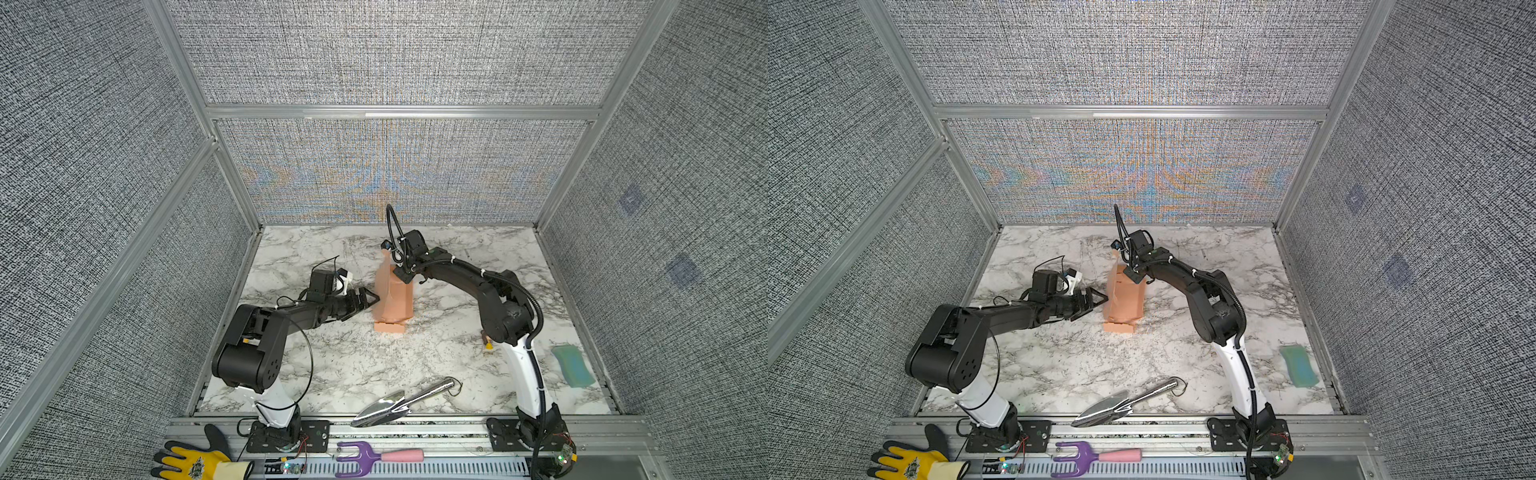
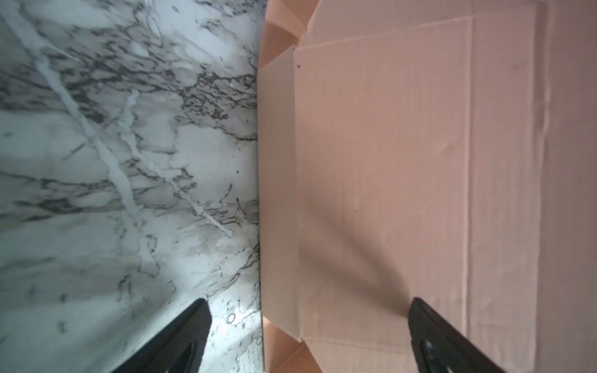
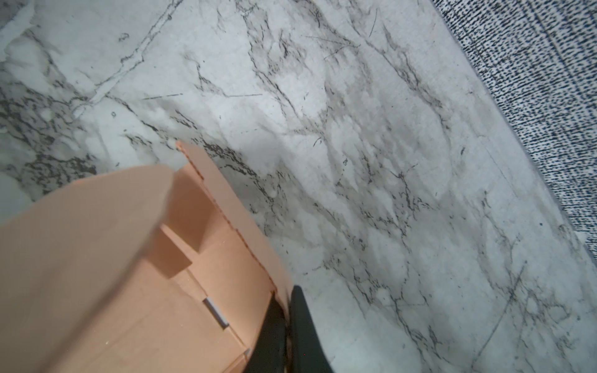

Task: Assemble paper box
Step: Rotate the paper box at the center of the table.

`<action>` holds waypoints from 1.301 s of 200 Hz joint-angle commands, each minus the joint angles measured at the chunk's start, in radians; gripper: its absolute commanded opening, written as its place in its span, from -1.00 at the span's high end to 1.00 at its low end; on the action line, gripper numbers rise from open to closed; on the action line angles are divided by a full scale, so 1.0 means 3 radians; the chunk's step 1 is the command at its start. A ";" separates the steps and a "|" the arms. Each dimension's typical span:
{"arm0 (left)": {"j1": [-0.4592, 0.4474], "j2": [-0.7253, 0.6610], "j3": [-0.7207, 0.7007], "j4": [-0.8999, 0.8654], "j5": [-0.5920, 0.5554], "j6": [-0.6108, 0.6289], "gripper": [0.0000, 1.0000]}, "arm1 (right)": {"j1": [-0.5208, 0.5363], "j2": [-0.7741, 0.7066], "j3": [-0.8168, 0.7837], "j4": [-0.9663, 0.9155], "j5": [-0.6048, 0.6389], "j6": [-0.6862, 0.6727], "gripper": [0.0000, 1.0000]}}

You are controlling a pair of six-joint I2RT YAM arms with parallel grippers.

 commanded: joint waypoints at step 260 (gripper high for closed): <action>0.0153 0.0166 0.0264 -0.0115 -0.0155 0.0062 -0.96 | -0.0320 -0.1098 -0.1537 0.0200 0.0123 0.2415 1.00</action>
